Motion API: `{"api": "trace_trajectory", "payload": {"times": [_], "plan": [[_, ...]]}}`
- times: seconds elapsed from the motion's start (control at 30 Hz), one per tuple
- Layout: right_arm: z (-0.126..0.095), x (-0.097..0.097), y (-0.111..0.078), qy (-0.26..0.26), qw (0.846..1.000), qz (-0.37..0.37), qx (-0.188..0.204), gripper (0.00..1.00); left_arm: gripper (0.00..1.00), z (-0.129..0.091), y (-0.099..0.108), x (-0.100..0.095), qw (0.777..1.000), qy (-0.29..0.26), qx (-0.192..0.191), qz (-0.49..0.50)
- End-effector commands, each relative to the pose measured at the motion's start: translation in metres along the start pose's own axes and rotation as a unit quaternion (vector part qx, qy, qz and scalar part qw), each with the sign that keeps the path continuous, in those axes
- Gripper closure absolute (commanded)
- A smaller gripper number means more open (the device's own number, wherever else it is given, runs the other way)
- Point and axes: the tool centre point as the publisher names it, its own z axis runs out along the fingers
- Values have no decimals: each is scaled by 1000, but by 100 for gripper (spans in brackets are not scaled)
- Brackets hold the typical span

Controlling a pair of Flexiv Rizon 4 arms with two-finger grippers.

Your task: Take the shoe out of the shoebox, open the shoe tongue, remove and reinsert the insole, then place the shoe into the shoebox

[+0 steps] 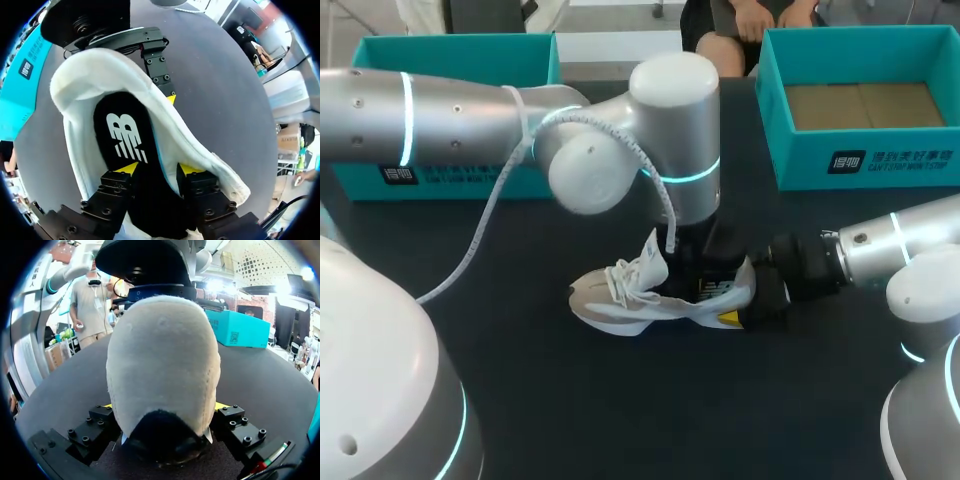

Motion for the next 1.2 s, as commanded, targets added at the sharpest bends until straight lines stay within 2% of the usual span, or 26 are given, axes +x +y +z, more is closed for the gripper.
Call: {"api": "trace_trajectory", "payload": {"times": [0.03, 0.07, 0.2, 0.27, 0.37, 0.4, 0.53, 0.9, 1.2], "plan": [[2, -1, -4, -1, 1000, 0, 1, 100, 46, 18, 3, 8, 999, -24, 32, 8], [2, -1, -4, -1, 1000, 0, 1, 100, 52, 20, 3, 8, 999, -38, 33, 9], [2, -1, -4, -1, 1000, 0, 1, 100, 61, 26, 5, 6, 996, -76, 40, 4], [2, -1, -4, -1, 1000, 0, 1, 100, 79, 29, 6, 5, 995, -98, 37, 3], [2, -1, -4, -1, 1000, 0, 1, 100, 92, 30, 6, 3, 995, -97, 38, -1], [2, -1, -4, -1, 1000, 0, 1, 100, 100, 30, 6, 2, 994, -104, 36, -3], [2, -1, -4, -1, 1000, 0, 1, 100, 100, 22, 8, 1, 994, -104, 31, -8], [2, -1, -4, -1, 1000, 0, 1, 100, 100, -20, 19, -2, 995, -74, 58, -21], [2, -1, -4, -1, 1000, 0, 1, 100, 100, -36, 26, -2, 996, -20, 80, -46]]}}
